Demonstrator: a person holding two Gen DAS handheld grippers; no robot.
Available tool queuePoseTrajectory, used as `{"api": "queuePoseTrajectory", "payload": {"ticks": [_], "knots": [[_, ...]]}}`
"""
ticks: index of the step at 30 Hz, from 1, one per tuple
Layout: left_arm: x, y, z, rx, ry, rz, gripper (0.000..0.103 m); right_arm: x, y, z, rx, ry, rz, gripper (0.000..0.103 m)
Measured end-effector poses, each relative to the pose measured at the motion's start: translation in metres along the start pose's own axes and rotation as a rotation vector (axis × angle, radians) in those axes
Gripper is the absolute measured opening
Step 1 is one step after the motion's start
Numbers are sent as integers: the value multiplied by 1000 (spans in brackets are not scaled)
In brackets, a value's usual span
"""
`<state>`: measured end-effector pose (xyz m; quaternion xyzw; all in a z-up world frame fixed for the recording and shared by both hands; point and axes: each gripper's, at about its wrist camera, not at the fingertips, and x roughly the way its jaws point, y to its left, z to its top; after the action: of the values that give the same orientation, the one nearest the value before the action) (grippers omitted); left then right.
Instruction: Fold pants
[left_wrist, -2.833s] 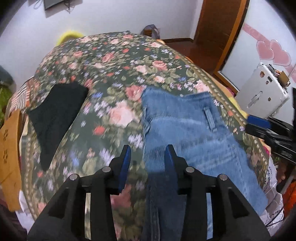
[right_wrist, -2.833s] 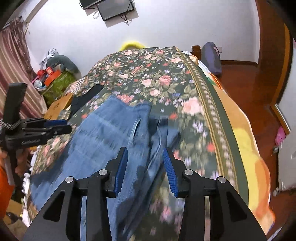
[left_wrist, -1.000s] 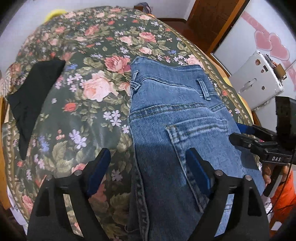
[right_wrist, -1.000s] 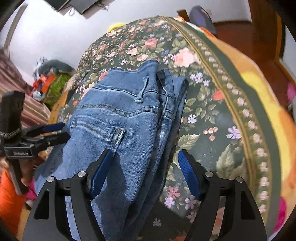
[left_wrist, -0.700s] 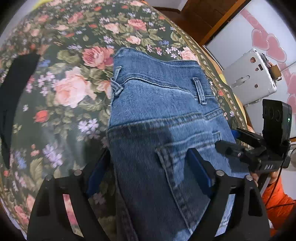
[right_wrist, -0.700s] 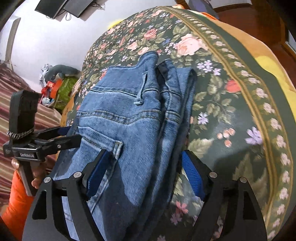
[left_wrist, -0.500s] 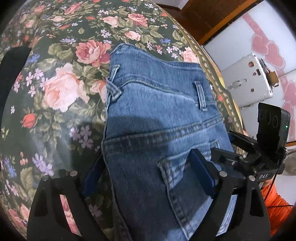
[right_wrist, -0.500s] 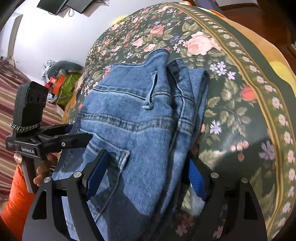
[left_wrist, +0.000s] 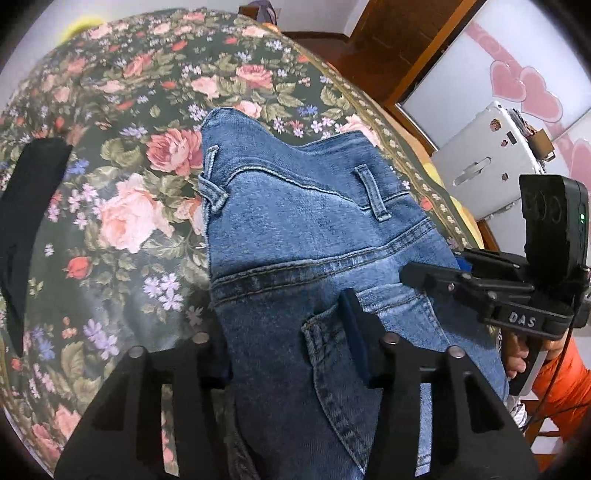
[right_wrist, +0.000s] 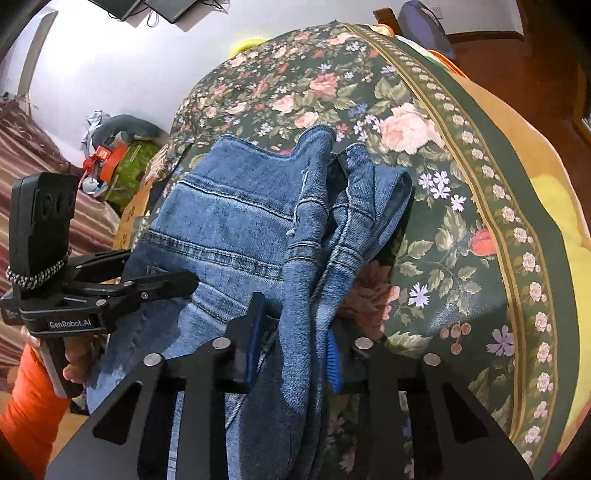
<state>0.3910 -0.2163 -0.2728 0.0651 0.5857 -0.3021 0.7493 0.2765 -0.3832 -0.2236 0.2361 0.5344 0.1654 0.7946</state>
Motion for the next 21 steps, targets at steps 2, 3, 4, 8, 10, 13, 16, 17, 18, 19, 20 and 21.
{"api": "queuePoseTrajectory", "payload": {"ticks": [2, 3, 4, 8, 10, 13, 16, 17, 18, 19, 20, 21], "knots": [[-14, -2, -5, 18, -33, 12, 42, -5, 4, 1, -10, -8, 4, 17], [-19, -5, -7, 28, -52, 22, 41, -6, 7, 2, -15, -13, 6, 17], [-25, -7, -10, 36, -71, 35, 40, -8, 13, 3, -29, -24, 5, 17], [-53, -12, -19, 58, -140, 88, 38, -16, 35, 9, -83, -56, -4, 16], [-67, -9, -21, 48, -173, 97, 37, -20, 46, 15, -109, -73, 2, 15], [-92, -3, -25, 35, -233, 116, 36, -27, 68, 24, -158, -101, 11, 15], [-117, 8, -29, 15, -292, 135, 34, -32, 93, 33, -218, -131, 12, 14], [-125, 12, -30, 5, -312, 140, 34, -33, 99, 37, -233, -139, 14, 14], [-133, 17, -31, -3, -330, 146, 33, -34, 107, 40, -248, -147, 17, 14], [-139, 21, -31, -10, -347, 152, 32, -34, 115, 45, -267, -156, 21, 14], [-147, 26, -33, -18, -367, 159, 32, -34, 123, 49, -283, -163, 23, 14], [-153, 30, -33, -24, -382, 166, 32, -34, 130, 51, -302, -169, 23, 14]]}}
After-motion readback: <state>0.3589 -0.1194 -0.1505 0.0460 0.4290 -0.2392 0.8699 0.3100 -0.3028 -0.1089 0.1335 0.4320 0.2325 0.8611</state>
